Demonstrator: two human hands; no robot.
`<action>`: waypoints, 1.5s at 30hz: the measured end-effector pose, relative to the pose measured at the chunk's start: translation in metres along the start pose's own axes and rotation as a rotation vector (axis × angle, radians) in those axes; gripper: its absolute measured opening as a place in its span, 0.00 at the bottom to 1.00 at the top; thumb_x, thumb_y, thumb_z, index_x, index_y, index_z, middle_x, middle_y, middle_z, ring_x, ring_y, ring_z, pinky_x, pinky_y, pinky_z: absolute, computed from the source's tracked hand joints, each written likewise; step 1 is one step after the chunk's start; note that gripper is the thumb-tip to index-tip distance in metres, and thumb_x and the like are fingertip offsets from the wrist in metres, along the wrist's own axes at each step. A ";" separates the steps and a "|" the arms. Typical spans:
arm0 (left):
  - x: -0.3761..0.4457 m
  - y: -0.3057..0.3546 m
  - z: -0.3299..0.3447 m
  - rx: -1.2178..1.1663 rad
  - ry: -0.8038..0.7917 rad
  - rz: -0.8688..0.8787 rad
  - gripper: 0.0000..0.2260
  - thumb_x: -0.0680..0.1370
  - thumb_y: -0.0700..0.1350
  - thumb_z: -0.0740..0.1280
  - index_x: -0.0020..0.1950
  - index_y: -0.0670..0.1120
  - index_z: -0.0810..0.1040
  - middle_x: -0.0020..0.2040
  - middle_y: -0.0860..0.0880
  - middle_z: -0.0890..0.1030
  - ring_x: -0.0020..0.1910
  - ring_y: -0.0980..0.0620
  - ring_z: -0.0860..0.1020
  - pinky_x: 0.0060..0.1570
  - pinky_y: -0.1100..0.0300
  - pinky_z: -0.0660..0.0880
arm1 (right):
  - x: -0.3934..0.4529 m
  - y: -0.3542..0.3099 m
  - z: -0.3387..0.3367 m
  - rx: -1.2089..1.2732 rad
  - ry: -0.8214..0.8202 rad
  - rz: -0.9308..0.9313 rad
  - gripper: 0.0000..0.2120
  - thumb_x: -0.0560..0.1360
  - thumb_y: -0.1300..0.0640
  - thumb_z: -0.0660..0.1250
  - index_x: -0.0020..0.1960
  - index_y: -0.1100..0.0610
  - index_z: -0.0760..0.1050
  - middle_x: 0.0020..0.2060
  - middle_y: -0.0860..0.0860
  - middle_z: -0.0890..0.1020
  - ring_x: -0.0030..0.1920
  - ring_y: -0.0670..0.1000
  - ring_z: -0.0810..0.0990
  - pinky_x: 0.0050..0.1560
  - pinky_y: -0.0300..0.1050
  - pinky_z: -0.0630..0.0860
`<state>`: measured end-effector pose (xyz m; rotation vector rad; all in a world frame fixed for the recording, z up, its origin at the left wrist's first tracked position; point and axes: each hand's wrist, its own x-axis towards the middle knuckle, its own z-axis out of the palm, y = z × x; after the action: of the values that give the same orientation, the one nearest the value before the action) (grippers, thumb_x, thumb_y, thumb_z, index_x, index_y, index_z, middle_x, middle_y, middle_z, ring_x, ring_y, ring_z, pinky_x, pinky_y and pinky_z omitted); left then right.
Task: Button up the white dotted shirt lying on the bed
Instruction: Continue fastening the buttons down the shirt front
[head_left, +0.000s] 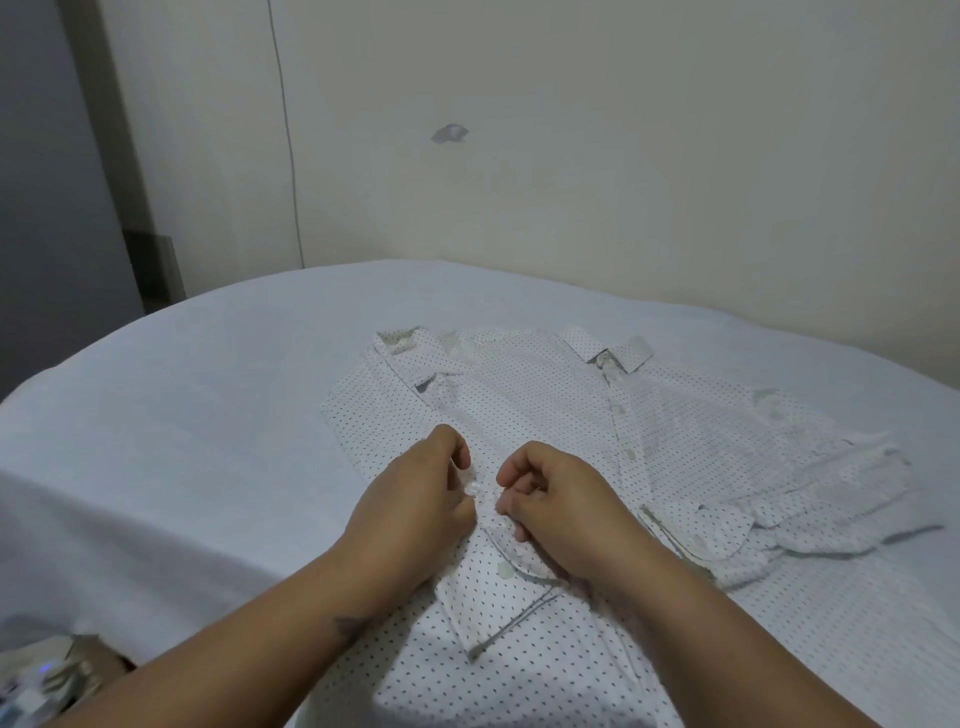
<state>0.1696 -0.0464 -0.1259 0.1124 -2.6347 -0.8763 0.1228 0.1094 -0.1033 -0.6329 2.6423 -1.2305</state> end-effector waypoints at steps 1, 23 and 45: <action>-0.001 0.000 0.000 0.054 0.001 0.018 0.09 0.73 0.46 0.67 0.50 0.57 0.70 0.45 0.56 0.74 0.37 0.56 0.75 0.38 0.56 0.76 | -0.004 0.000 -0.004 -0.010 -0.011 -0.010 0.10 0.76 0.63 0.64 0.46 0.48 0.75 0.32 0.45 0.82 0.30 0.40 0.79 0.32 0.38 0.74; -0.036 0.027 -0.017 0.112 -0.165 0.114 0.05 0.73 0.53 0.69 0.38 0.56 0.78 0.36 0.58 0.80 0.36 0.63 0.77 0.35 0.69 0.72 | -0.052 -0.003 -0.020 -0.323 -0.014 -0.094 0.09 0.78 0.51 0.65 0.39 0.45 0.75 0.35 0.45 0.81 0.26 0.34 0.73 0.25 0.27 0.68; -0.046 0.029 -0.008 0.036 -0.089 0.044 0.04 0.73 0.53 0.70 0.39 0.58 0.76 0.34 0.60 0.81 0.34 0.64 0.77 0.33 0.67 0.69 | -0.049 -0.005 -0.022 -0.080 -0.083 -0.033 0.08 0.78 0.51 0.66 0.41 0.48 0.79 0.27 0.43 0.75 0.23 0.38 0.70 0.25 0.28 0.67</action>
<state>0.2163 -0.0185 -0.1172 0.0252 -2.7249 -0.8374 0.1613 0.1433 -0.0871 -0.7264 2.6330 -1.0866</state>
